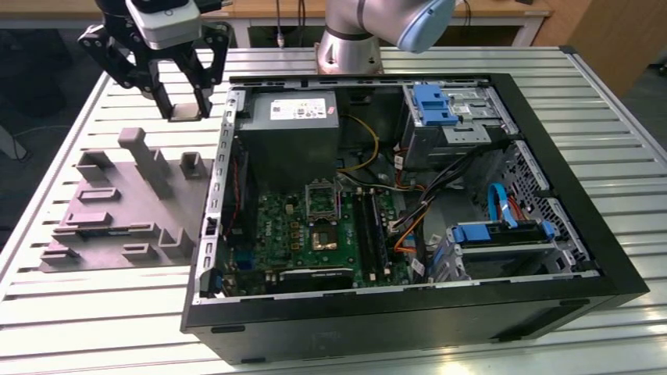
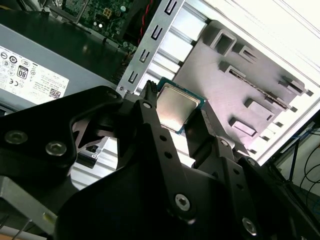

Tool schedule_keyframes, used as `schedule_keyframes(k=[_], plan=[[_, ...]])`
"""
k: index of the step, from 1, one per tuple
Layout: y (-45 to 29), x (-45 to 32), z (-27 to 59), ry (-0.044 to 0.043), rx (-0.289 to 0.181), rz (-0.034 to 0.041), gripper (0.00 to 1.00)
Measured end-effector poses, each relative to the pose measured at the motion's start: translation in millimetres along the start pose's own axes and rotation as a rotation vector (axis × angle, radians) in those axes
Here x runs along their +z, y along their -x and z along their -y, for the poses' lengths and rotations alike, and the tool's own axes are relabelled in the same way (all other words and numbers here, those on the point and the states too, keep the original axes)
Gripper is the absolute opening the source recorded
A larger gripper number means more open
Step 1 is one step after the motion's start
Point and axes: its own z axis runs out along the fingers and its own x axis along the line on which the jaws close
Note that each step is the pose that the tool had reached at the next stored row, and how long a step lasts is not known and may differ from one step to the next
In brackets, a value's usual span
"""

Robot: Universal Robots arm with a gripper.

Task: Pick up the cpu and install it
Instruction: 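Pick up the cpu and move it towards the insertion slot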

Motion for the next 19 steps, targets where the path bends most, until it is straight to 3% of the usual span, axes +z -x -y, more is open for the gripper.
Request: schedule_keyframes(k=[19], plan=[[9.0,1.3,0.0,0.0,0.0,0.0,0.47]])
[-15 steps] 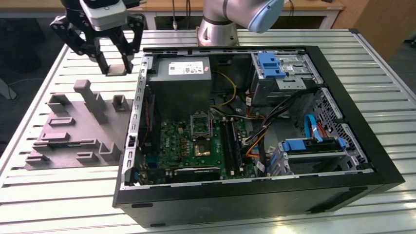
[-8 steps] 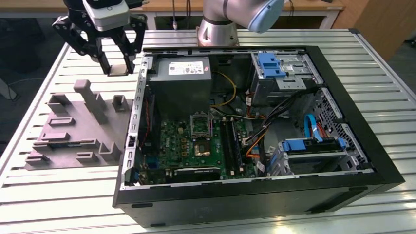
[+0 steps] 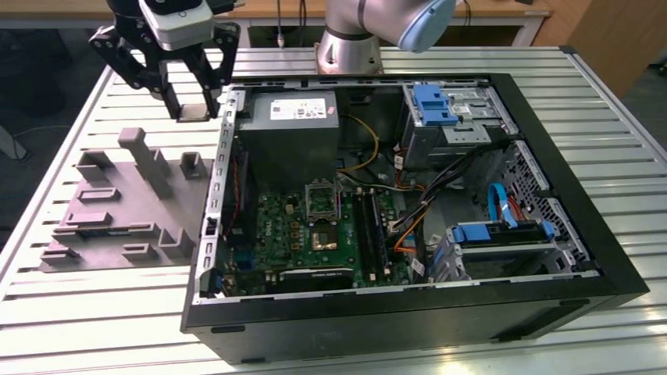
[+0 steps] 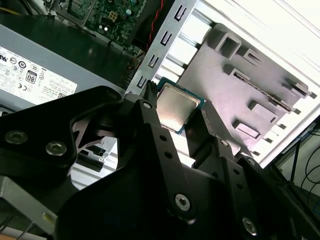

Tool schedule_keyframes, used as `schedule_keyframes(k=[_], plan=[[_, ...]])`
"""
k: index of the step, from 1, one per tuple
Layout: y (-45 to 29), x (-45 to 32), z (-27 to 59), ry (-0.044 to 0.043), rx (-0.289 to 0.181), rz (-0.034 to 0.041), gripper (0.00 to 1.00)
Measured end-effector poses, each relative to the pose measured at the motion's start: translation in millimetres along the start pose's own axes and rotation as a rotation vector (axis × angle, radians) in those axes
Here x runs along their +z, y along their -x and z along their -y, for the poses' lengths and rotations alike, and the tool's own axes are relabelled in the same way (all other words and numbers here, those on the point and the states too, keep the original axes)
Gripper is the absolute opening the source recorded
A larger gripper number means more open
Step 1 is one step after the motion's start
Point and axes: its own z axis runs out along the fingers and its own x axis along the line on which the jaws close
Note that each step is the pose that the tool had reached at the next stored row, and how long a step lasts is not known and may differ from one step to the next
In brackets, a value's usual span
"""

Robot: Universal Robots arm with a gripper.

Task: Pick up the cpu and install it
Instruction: 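Pick up the cpu and move it towards the insertion slot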

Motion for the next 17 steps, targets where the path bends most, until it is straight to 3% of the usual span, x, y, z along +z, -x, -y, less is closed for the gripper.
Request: schedule_keyframes(k=[17], plan=[[5.3,1.3,-0.1,-0.0001,0.0,-0.0001,0.47]])
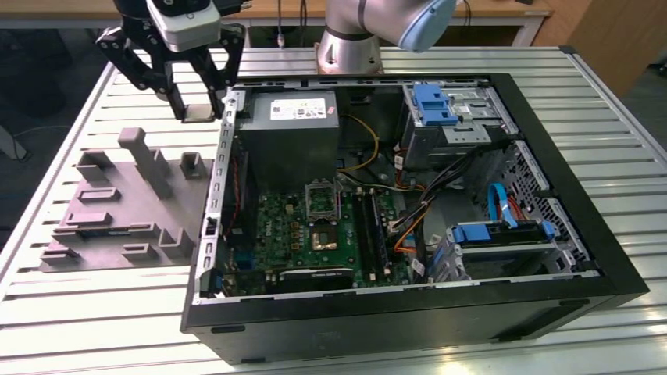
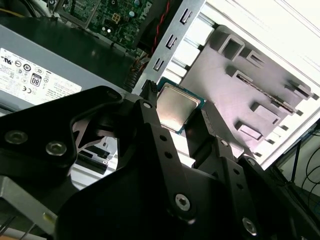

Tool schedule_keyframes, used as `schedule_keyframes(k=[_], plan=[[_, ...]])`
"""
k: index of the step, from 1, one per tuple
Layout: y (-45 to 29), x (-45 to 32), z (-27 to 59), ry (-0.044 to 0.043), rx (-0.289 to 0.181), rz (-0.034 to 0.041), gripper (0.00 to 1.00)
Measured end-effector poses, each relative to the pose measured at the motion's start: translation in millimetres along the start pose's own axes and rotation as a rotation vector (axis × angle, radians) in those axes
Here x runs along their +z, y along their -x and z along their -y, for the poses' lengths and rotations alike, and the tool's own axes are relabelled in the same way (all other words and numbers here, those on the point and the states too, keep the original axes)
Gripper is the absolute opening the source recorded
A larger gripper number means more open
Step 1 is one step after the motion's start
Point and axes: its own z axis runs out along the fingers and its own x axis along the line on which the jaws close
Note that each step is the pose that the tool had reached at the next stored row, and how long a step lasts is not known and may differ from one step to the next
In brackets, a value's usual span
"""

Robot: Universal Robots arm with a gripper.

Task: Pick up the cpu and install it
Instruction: 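Pick up the cpu and move it towards the insertion slot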

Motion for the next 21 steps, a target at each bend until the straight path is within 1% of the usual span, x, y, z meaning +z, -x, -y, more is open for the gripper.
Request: schedule_keyframes(k=[11,21], plan=[[1.2,0.6,-0.1,0.0001,0.0,0.0001,0.47],[9.9,1.0,0.0,0.0001,0.0,0.0001,0.47]])
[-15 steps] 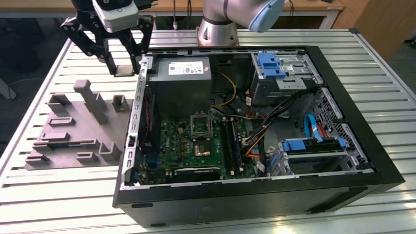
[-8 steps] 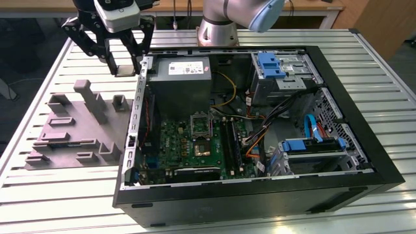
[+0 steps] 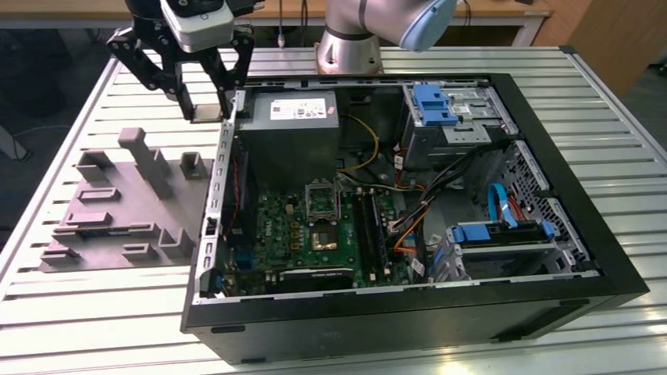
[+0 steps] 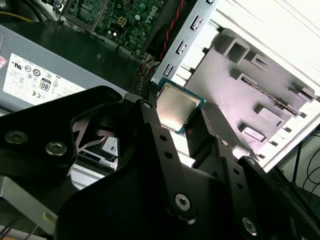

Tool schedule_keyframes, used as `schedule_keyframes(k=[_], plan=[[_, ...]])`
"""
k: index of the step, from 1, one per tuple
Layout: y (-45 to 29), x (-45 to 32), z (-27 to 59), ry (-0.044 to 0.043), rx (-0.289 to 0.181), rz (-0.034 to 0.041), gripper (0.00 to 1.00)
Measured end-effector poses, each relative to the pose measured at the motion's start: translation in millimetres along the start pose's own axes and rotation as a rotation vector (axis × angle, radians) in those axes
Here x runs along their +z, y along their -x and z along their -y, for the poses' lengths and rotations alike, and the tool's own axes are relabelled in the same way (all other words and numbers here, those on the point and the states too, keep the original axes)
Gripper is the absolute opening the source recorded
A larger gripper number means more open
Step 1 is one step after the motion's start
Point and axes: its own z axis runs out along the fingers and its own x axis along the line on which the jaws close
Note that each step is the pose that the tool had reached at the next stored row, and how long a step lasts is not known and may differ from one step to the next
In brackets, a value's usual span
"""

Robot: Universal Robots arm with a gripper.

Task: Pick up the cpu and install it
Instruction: 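Pick up the cpu and move it towards the insertion slot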

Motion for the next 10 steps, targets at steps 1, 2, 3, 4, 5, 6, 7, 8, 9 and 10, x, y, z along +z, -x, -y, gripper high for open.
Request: schedule_keyframes(k=[1,2,3,4,5,6,7,8,9,10], plan=[[1.0,0.0,0.0,0.0,0.0,0.0,0.47],[1.7,0.1,0.0,0.0,0.0,0.0,0.47],[2.3,0.2,0.0,0.0,0.0,0.0,0.47],[2.8,0.3,0.0,0.0001,0.0,0.0001,0.47],[3.3,0.4,0.0,0.0001,0.0,0.0001,0.47],[3.8,0.4,0.0,0.0,-0.001,0.0,0.47],[4.3,0.5,0.0,0.0,-0.001,0.0001,0.47],[4.7,0.6,0.0,0.0,-0.001,0.0,0.47],[5.2,0.7,0.0,0.0,-0.001,0.0,0.47],[5.7,0.8,0.0,0.0,-0.001,0.0,0.47]])
